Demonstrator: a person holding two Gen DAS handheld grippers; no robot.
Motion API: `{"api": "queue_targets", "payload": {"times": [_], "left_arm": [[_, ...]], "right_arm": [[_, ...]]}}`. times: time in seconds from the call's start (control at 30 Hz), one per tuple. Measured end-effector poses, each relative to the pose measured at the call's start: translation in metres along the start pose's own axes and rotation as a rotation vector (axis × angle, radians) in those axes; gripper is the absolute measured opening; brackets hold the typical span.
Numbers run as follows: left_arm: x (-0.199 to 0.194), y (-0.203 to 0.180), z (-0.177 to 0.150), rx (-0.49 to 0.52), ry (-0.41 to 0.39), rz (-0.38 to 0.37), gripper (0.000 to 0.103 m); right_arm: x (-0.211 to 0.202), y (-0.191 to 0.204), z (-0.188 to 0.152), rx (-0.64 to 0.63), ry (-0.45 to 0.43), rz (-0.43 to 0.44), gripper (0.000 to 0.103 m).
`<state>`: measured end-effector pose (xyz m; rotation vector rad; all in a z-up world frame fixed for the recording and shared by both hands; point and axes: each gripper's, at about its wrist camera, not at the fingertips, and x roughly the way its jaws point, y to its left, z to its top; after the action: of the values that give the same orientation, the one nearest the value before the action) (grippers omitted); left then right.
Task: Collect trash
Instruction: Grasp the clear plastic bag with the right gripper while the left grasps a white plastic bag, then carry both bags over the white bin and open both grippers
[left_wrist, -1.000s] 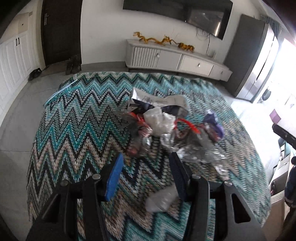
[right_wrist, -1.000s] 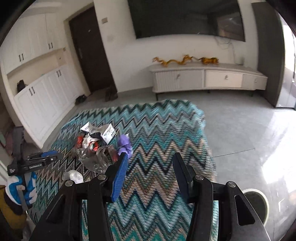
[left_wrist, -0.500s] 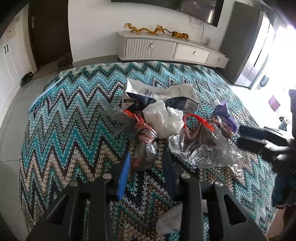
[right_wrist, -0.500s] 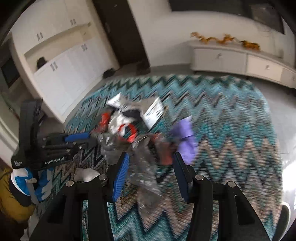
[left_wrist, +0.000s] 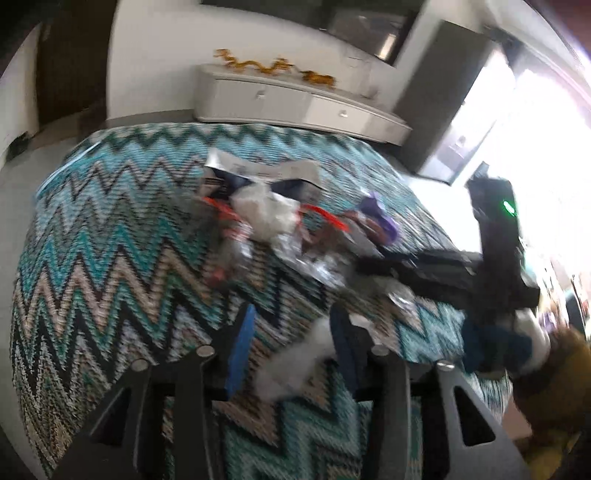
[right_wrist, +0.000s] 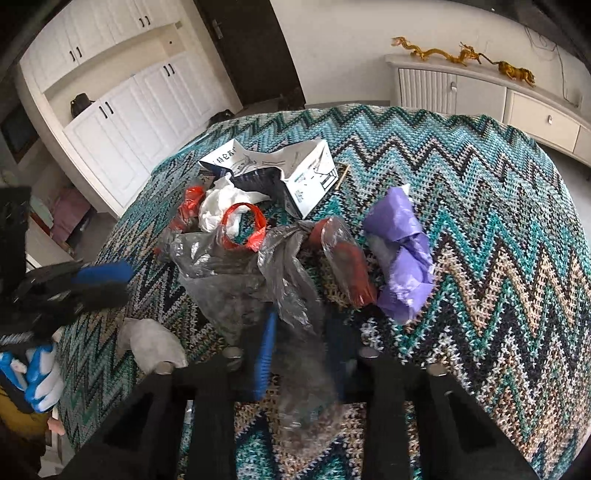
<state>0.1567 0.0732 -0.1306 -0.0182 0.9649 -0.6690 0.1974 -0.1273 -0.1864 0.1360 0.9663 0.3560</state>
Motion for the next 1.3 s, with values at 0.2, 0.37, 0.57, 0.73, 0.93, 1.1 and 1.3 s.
{"api": "queue_targets", "payload": {"times": [0.2, 0.37, 0.57, 0.73, 0.93, 1.1, 1.3], "left_arm": [[0.017, -0.030, -0.007, 0.116, 0.079, -0.039, 0.046], [0.036, -0.042, -0.013, 0.139, 0.119, -0.004, 0.046], [0.039, -0.054, -0.022, 0.143, 0.113, 0.056, 0.038], [0.029, -0.067, -0.031, 0.153, 0.100, 0.110, 0.031], [0.011, -0.086, -0.046, 0.110, 0.061, 0.193, 0.029], [0.002, -0.108, -0.051, 0.106, 0.051, 0.253, 0.029], [0.009, -0.155, -0.037, 0.203, 0.059, 0.300, 0.029]], "right_arm": [[-0.027, -0.010, -0.009, 0.031, -0.056, 0.024, 0.009], [-0.063, -0.011, -0.015, 0.028, -0.109, 0.030, 0.009], [-0.100, -0.012, -0.026, 0.032, -0.165, 0.028, 0.008], [-0.121, -0.015, -0.046, 0.028, -0.178, 0.022, 0.008], [-0.137, -0.019, -0.075, 0.066, -0.188, 0.017, 0.008], [-0.154, -0.032, -0.114, 0.099, -0.187, -0.022, 0.008], [-0.192, -0.070, -0.159, 0.199, -0.244, -0.067, 0.008]]}}
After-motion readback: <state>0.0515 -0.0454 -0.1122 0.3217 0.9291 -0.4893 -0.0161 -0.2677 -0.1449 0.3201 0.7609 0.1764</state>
